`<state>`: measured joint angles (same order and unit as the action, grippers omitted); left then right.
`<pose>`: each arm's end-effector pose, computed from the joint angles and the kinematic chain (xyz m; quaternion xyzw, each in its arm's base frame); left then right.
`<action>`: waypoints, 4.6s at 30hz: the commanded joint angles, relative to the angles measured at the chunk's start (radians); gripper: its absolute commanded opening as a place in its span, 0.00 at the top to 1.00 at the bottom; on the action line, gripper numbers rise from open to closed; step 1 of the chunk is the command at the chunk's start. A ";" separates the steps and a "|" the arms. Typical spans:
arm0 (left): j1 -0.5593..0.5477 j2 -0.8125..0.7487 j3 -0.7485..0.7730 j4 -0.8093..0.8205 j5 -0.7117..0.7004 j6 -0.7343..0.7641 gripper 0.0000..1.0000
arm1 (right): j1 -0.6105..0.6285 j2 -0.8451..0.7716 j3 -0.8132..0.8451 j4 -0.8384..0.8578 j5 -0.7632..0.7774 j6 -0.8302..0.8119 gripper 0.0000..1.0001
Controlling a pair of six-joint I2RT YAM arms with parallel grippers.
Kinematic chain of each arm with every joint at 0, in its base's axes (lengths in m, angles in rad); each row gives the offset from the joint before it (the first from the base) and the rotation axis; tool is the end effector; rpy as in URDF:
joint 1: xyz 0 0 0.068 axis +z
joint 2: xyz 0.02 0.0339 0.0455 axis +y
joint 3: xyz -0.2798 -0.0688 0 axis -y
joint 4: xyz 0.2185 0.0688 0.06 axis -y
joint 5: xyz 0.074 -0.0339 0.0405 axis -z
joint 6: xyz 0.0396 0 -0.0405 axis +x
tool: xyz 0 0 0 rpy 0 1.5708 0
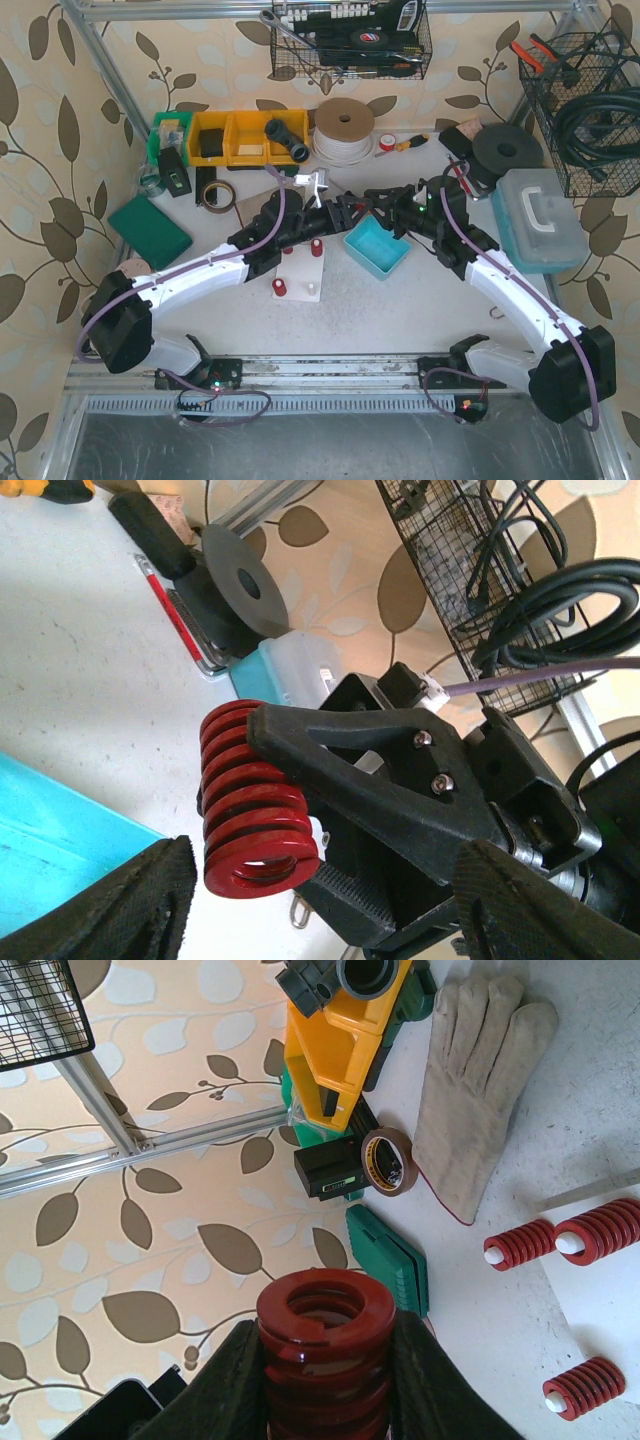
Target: Install the large spring
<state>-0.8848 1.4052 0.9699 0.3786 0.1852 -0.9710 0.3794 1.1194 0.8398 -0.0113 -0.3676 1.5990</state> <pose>0.1908 -0.2445 0.3453 0.0323 0.7258 -0.5876 0.3562 0.2091 0.0987 0.3308 0.3622 0.7090 0.5711 0.2000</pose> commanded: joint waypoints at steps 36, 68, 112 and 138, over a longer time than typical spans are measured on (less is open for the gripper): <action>-0.008 0.085 0.117 -0.089 -0.006 0.090 0.50 | 0.025 -0.024 0.039 0.013 0.004 0.030 1.00; 0.014 -0.021 0.572 -1.482 -0.122 0.554 1.00 | 0.027 -0.102 0.168 -0.735 0.296 -0.831 0.07; -0.040 0.425 0.584 -1.691 -0.038 0.537 1.00 | 0.069 -0.063 0.177 -0.708 0.428 -0.964 0.00; -0.027 0.609 0.626 -1.605 -0.057 0.577 1.00 | 0.070 -0.082 0.181 -0.726 0.428 -0.985 0.00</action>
<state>-0.9115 1.9961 1.5467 -1.2526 0.1322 -0.4149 0.4431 1.0531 0.9974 -0.7227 0.0353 0.6346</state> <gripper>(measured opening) 0.277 0.992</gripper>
